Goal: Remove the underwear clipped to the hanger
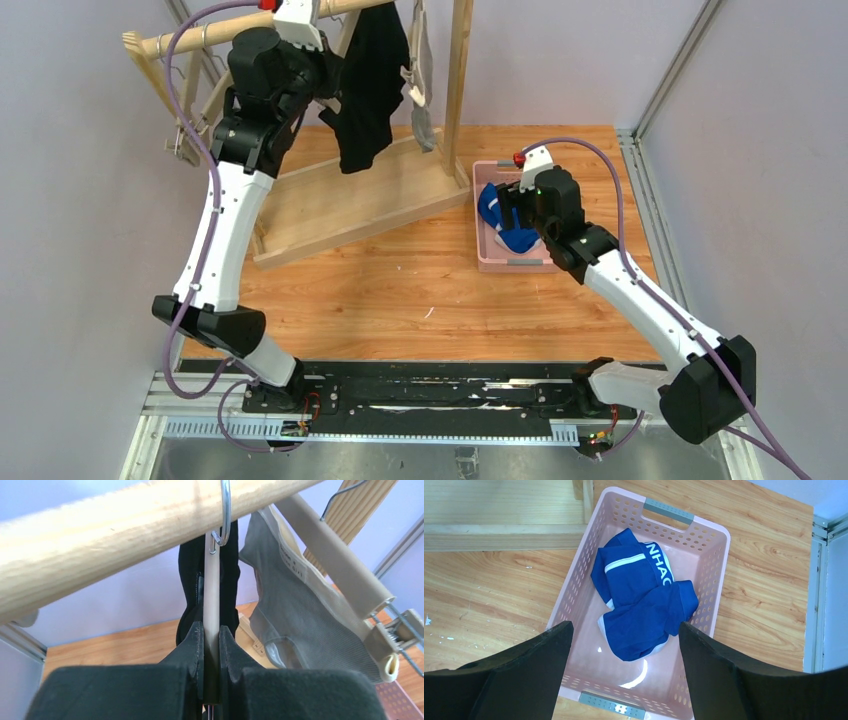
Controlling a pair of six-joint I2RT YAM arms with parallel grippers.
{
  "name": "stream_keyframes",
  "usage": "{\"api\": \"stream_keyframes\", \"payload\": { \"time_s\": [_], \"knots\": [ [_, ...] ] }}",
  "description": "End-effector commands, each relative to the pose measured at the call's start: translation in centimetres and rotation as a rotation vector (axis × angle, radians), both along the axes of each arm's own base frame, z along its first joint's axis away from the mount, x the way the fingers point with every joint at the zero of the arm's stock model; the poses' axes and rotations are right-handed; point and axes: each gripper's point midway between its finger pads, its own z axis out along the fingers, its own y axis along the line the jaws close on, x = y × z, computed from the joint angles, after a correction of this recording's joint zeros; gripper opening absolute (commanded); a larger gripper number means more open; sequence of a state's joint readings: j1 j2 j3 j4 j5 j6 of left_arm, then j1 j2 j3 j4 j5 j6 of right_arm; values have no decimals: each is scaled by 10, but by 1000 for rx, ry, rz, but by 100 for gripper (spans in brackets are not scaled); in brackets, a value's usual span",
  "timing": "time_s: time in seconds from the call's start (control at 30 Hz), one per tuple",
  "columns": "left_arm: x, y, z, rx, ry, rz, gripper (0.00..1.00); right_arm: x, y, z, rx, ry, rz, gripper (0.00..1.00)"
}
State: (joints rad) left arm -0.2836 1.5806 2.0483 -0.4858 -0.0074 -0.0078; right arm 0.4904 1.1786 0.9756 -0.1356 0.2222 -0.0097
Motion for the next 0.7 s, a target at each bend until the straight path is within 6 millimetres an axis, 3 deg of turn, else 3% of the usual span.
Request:
{"api": "stream_keyframes", "payload": {
  "time_s": [0.0, 0.23, 0.43, 0.67],
  "knots": [
    [-25, 11, 58, -34, -177, 26, 0, 2, 1, 1, -20, -18, 1, 79],
    [-40, 16, 52, -19, -157, 30, 0, 5, 6, -8, -18, 7, 11, 79],
    [-54, 19, 17, 6, -82, 20, 0, 6, 8, -11, -19, 17, 15, 79],
    [-84, 26, -34, 58, 26, 4, 0, 7, 9, -11, -18, 21, 17, 80]
  ]
}}
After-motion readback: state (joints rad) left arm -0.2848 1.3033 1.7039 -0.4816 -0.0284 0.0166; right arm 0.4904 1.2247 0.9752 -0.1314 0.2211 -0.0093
